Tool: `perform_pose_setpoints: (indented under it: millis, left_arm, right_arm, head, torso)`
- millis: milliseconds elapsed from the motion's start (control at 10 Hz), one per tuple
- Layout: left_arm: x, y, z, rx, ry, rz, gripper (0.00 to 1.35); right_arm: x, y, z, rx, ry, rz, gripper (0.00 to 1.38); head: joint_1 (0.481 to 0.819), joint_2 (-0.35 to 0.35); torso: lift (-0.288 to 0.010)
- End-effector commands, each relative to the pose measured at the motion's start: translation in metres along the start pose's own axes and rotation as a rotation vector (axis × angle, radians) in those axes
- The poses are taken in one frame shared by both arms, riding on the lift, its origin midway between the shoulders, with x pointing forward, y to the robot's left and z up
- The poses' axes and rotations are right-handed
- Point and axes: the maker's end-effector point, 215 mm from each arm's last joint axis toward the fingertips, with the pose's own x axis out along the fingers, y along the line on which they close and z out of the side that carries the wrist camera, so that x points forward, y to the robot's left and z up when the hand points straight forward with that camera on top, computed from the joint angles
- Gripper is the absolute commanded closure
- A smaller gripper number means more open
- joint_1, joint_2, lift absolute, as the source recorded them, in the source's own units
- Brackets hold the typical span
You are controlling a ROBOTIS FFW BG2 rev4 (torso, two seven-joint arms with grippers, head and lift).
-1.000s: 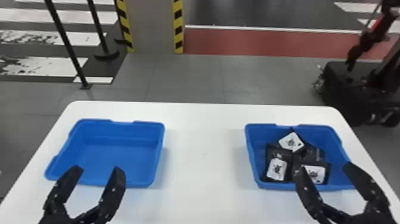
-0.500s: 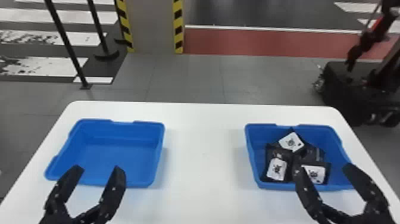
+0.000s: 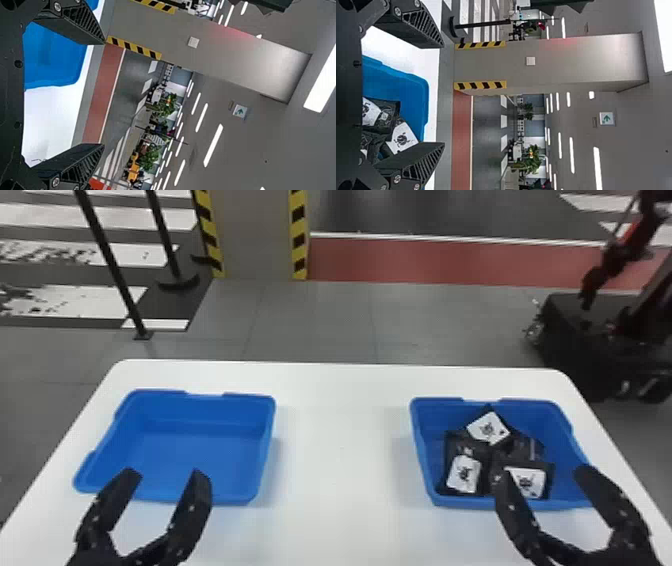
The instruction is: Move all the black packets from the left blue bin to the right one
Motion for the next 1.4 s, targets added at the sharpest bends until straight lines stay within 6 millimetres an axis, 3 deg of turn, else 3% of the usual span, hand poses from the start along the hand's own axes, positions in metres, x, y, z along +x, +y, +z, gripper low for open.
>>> perform_pose_setpoints:
  millis: [0,300,400,600,800,1000,1300]
  left_arm:
    - [-0.001,0.001,-0.001,0.001,0.003,0.002,0.11]
    - [-0.001,0.001,-0.004,-0.003,0.015,-0.002,0.06]
    - [0.000,-0.002,-0.004,-0.001,0.045,-0.009,0.00]
    - [0.001,-0.012,-0.008,-0.016,0.129,-0.026,0.00]
    - [0.005,-0.029,0.001,-0.013,0.180,-0.059,0.00]
    - [0.007,-0.025,0.019,0.031,0.175,-0.050,0.00]
    - [0.004,-0.025,0.016,0.035,0.206,-0.055,0.00]
  right_arm:
    - [-0.001,0.000,-0.002,0.005,0.004,-0.004,0.15]
    - [0.000,-0.002,-0.002,0.019,0.002,-0.010,0.14]
    - [0.000,-0.002,0.000,0.015,0.001,-0.010,0.00]
    - [-0.001,-0.001,0.005,0.004,-0.006,-0.007,0.00]
    - [-0.003,0.000,0.008,0.007,-0.007,-0.010,0.00]
    - [0.000,0.005,0.012,0.031,-0.022,-0.002,0.00]
    - [-0.003,0.004,0.008,0.050,-0.014,-0.005,0.00]
  head:
    - [0.695,-0.019]
    - [0.695,-0.018]
    - [0.695,-0.018]
    - [0.695,-0.029]
    - [0.695,-0.042]
    - [0.695,-0.063]
    - [0.695,-0.042]
  torso:
    - [-0.110]
    - [-0.110]
    - [-0.110]
    - [-0.110]
    - [-0.110]
    - [-0.110]
    - [-0.110]
